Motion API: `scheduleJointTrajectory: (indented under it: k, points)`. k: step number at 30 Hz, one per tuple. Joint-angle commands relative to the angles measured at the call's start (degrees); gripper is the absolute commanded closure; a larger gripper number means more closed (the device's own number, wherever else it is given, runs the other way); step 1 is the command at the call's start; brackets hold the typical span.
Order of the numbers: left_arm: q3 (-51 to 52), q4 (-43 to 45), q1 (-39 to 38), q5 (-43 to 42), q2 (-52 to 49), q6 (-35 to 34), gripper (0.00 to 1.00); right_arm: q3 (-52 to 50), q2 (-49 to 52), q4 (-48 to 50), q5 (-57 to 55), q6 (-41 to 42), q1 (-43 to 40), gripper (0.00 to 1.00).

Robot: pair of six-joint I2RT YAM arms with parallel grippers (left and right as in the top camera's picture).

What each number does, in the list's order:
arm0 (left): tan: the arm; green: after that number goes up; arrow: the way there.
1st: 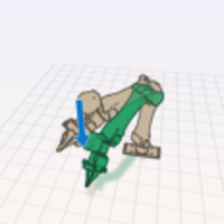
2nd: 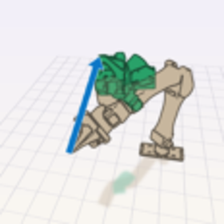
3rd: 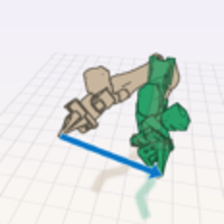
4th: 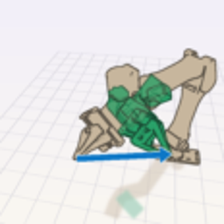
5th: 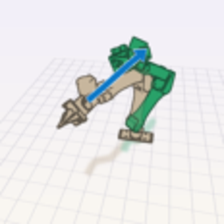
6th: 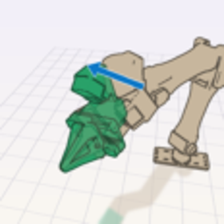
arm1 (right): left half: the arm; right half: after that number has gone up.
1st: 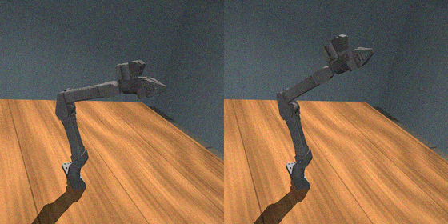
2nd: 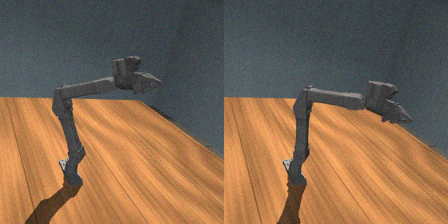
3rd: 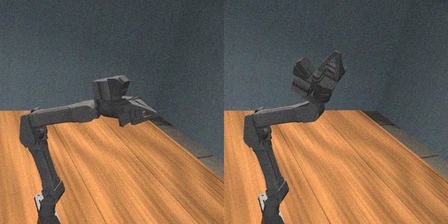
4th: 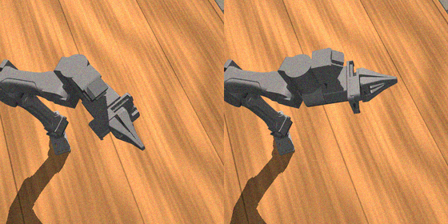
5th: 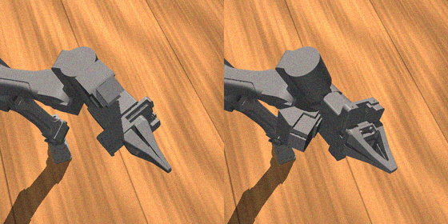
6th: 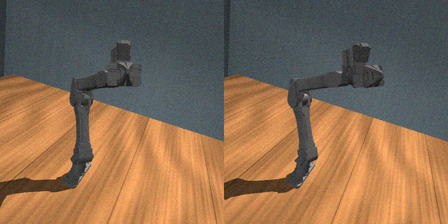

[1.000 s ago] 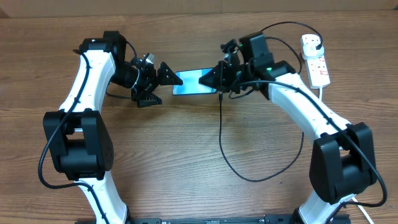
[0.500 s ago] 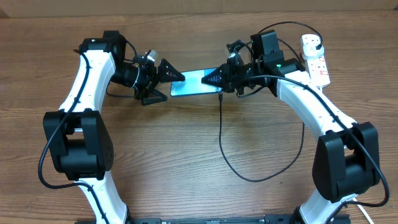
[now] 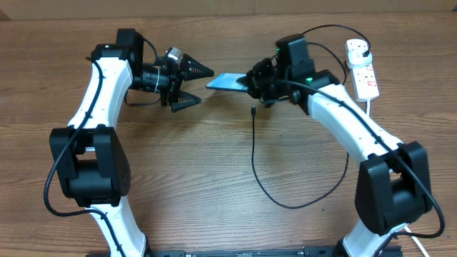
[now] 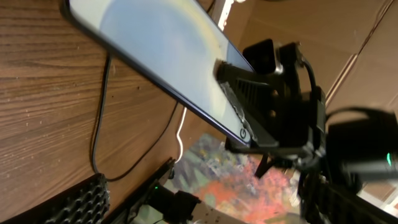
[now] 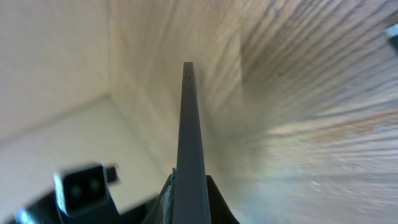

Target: Plug charger to phone and switch on socket

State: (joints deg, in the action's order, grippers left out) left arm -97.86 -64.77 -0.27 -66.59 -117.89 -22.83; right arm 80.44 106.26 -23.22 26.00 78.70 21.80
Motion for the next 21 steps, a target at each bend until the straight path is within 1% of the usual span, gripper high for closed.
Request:
scheduleJointTrajectory:
  k: [1, 4, 7, 12, 13, 18, 21]
  points:
    - [-1.0, 1.2, -0.2, 2.1, 0.2, -10.5, 0.07, 0.7, -2.8, 5.2, -8.5, 9.8, 3.4, 0.96]
    - [-1.0, 2.0, -0.3, 4.9, 0.2, -15.3, 0.07, 0.7, -2.8, 10.8, -9.6, 9.8, 5.1, 0.96]
    - [-1.0, 2.2, -0.3, 6.0, 0.2, -18.9, 0.07, 0.7, -2.8, 13.4, -10.4, 9.8, 5.9, 0.96]
    - [-1.0, 5.2, -0.3, 6.0, 0.2, -25.3, 0.10, 0.7, -2.8, 12.8, -11.2, 10.1, 6.3, 0.96]
    - [-1.0, 6.4, -0.3, 6.3, 0.2, -27.9, 0.12, 0.7, -2.8, 12.5, -11.2, 11.3, 6.4, 0.96]
    - [-1.0, 8.3, -0.7, 10.3, 0.2, -35.9, 0.13, 0.7, -2.8, 12.5, -11.6, 13.1, 7.1, 0.96]
    - [-1.0, 9.0, -1.3, 12.4, 0.2, -39.9, 0.18, 0.7, -2.8, 12.4, -12.0, 13.1, 8.0, 0.96]
